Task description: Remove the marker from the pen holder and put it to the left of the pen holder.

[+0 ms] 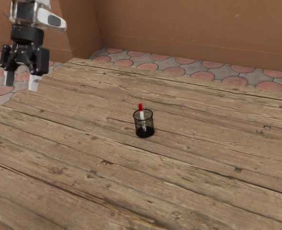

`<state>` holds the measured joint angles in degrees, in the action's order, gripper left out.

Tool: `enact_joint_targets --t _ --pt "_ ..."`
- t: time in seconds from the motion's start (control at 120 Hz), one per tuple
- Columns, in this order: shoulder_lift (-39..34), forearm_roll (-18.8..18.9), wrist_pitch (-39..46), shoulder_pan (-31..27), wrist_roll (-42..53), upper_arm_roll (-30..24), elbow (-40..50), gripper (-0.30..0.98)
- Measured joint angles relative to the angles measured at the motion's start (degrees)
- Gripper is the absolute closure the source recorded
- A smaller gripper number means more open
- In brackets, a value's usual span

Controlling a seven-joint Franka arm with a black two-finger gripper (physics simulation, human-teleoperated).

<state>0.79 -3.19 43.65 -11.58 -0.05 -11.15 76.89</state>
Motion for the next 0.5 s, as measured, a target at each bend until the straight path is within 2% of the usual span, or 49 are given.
enact_joint_targets --t 0.125,0.3,0.408,0.5 --pt "2.7 1.6 14.2 -2.4 -1.1 -3.1 2.1 0.00" --pt "17.6 2.4 41.2 -1.9 -2.3 -7.3 2.9 0.00" --pt "22.0 2.7 58.7 -1.4 -2.9 -7.6 8.8 0.00" --pt "19.7 2.5 71.2 -1.2 -3.6 -7.6 20.9 0.00"
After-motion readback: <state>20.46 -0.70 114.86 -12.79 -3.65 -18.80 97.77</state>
